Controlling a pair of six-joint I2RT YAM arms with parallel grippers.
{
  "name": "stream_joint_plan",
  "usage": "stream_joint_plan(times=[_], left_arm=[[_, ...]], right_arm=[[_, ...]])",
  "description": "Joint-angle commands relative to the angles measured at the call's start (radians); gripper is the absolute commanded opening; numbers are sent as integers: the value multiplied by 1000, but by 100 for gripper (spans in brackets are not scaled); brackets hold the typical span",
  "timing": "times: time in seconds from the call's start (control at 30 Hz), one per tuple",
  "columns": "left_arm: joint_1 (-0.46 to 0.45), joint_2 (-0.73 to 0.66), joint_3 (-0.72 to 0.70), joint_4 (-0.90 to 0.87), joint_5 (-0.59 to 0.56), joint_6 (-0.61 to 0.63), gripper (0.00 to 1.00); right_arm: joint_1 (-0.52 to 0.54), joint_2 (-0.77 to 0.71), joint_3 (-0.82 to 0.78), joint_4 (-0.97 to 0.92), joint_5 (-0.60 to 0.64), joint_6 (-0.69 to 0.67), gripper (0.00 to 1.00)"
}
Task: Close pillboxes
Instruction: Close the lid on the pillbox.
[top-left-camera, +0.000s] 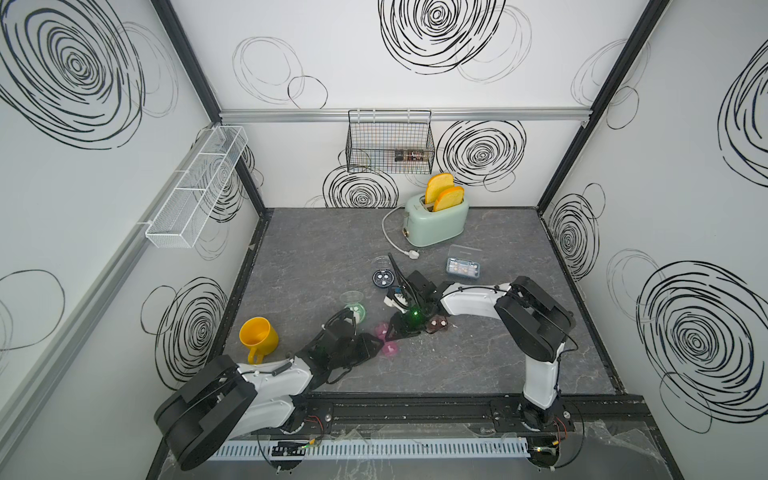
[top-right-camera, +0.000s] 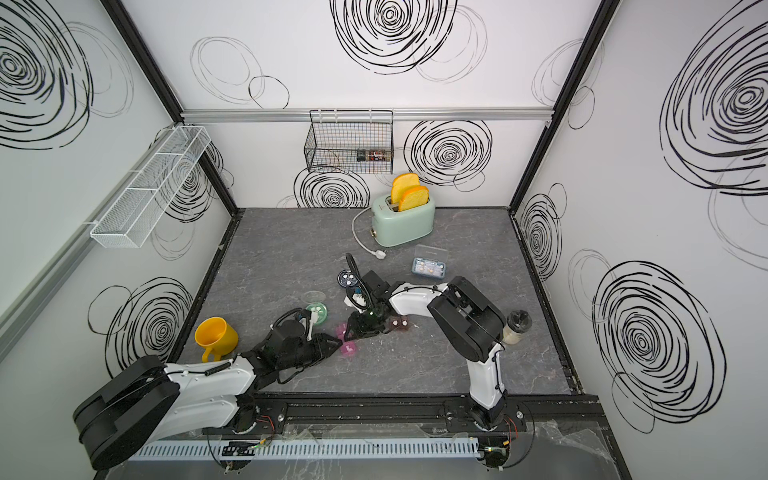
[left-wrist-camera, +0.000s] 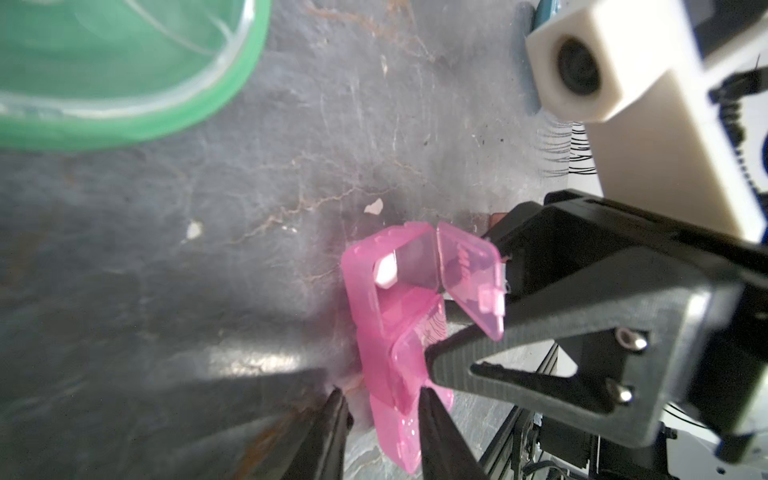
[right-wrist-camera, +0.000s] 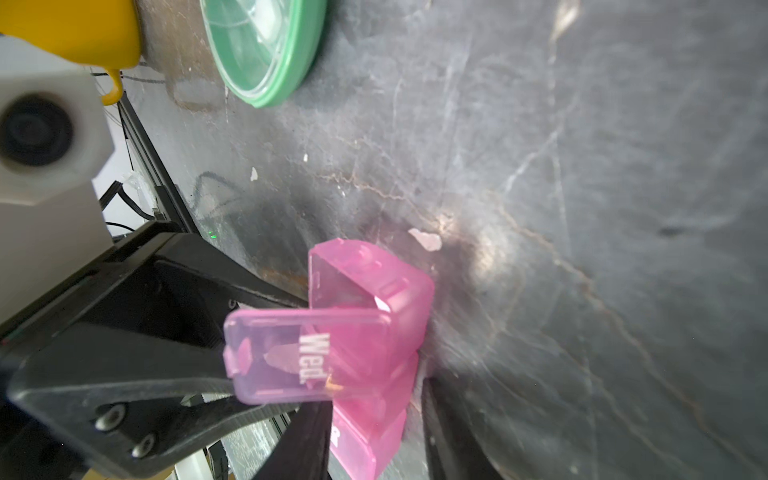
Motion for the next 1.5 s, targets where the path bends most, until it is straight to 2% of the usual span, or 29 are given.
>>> stream_joint_plan(times=[0.0, 0.27, 0.97, 1.2, 1.47], left_arm=[[7, -3, 4, 53, -29, -18, 37], [30, 31, 7, 66, -23, -3, 37], [20, 151, 7, 148, -21, 1, 28], [3, 198, -3, 187, -20, -8, 27], [-10, 238, -4, 222, -15, -16, 26]], right_arm=[[12, 44, -9, -21, 62, -2, 39], [14, 62, -4, -33, 80, -3, 36], [21, 122, -1, -61, 108, -9, 29], [26, 142, -5, -41, 96, 3, 38], [31, 165, -6, -22, 100, 23, 38]])
